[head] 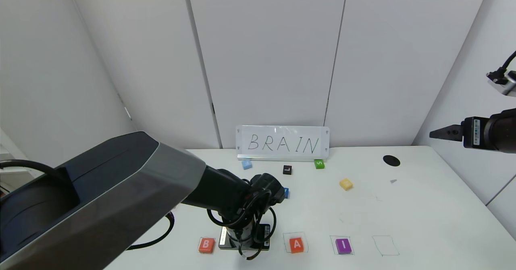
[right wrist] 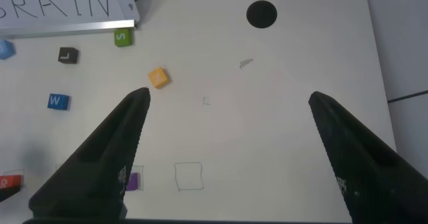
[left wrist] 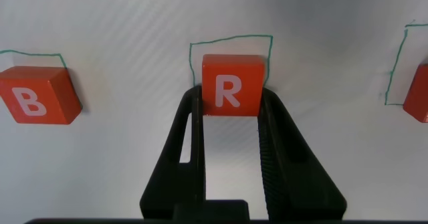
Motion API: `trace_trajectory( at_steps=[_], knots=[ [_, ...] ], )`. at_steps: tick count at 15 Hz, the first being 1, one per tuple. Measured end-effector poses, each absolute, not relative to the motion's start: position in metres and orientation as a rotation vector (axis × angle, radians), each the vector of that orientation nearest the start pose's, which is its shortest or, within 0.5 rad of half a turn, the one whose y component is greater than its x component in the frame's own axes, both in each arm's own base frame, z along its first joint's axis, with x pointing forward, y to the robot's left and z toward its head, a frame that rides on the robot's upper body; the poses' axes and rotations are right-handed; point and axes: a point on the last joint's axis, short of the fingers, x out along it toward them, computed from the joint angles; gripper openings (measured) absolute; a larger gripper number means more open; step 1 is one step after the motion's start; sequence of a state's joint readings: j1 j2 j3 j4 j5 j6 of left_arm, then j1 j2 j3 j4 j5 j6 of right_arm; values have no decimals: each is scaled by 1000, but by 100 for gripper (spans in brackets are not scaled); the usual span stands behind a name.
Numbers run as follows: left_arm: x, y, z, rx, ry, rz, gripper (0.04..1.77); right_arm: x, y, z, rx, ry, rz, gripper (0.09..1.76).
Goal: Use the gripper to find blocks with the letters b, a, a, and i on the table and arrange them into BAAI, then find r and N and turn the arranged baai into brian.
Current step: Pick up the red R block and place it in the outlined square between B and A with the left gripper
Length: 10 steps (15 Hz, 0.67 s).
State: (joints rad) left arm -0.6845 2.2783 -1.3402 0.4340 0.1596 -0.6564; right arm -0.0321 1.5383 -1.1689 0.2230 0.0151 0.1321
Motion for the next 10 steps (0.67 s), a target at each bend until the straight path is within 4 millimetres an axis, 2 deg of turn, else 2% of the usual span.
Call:
trace_trajectory(
  at_steps=[7,10],
  knots=[
    [296,-236,31,12,1320,-6,55,265,-8,250,142,590,-56,171],
    [296,-236,31,13,1322,-5,92,265,-8,250,142,590,-55,171]
  ],
)
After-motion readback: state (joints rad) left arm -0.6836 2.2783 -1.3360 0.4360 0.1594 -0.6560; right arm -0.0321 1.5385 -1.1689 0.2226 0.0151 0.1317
